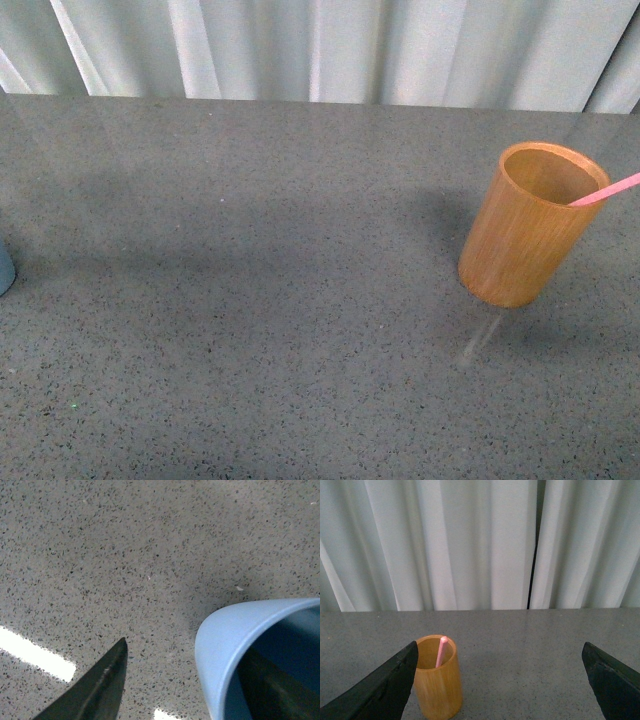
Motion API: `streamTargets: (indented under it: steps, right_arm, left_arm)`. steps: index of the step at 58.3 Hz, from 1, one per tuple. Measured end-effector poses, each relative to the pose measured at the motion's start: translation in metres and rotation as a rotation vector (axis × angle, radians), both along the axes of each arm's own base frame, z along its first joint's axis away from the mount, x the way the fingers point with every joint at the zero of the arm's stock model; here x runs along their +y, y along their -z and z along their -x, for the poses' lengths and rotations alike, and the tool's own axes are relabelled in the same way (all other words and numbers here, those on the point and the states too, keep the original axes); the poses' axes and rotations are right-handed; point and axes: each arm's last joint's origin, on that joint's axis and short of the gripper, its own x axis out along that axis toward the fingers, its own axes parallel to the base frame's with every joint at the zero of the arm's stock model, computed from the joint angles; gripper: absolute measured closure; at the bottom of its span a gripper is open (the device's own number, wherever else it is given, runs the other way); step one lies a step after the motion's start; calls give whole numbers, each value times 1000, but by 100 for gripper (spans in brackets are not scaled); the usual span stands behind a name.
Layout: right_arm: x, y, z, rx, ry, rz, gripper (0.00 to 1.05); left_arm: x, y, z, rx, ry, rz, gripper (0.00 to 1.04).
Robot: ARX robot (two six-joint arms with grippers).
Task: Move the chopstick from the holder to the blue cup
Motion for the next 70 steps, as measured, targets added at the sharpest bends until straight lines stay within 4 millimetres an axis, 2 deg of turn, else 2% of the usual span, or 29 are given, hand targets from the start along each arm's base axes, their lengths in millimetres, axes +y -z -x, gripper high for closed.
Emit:
streamTargets:
  steps: [4, 22, 33, 41, 48, 53, 60, 70]
  right_arm:
    - [0, 0, 0, 0, 0, 0, 10]
    - [0, 0, 0, 0, 0, 0, 10]
    - [0, 0, 0, 0, 0, 0, 10]
    - [0, 0, 0, 0, 0, 0, 10]
    - [0, 0, 0, 0, 0, 0, 10]
    - [0, 0, 0, 0, 0, 0, 10]
    - [0, 0, 0, 0, 0, 0, 10]
    - [0, 0, 0, 0, 0, 0, 10]
  left_arm:
    - [-4, -3, -5, 1, 7, 0, 57]
    - [-16, -7, -10, 39, 29, -18, 100]
    - [-24, -15, -8, 57, 44, -9, 101]
    - [-41, -28, -5, 57, 83, 4, 101]
    - [-75, -50, 1, 34, 160, 30, 101]
    - [-109, -61, 6, 28, 248, 58, 101]
    - [-156, -66, 9, 35, 353, 88, 101]
    - [-220, -62, 11, 54, 461, 130, 101]
